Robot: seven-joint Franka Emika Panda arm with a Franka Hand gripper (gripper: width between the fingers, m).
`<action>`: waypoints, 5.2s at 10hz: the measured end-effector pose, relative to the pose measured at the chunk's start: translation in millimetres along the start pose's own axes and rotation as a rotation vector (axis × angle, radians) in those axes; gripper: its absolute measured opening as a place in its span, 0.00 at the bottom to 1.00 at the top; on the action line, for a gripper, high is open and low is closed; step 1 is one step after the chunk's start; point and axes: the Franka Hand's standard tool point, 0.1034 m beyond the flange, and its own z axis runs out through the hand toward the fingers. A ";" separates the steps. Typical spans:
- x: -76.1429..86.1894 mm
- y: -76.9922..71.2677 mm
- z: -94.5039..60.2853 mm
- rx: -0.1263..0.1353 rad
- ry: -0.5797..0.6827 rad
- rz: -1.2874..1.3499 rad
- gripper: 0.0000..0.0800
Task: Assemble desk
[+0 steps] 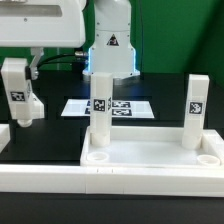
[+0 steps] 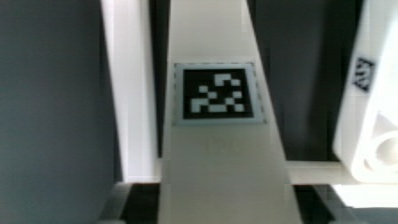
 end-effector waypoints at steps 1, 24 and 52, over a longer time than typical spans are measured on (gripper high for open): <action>3.3 2.2 -0.8 -0.020 0.031 0.001 0.36; 90.0 -188.7 -24.3 0.050 0.270 0.143 0.36; 58.5 -286.4 -4.2 0.057 0.427 0.001 0.36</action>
Offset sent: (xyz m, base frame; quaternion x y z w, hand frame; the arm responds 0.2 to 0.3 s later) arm 0.0464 0.0428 0.0268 0.0356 -0.0036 0.0293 0.9989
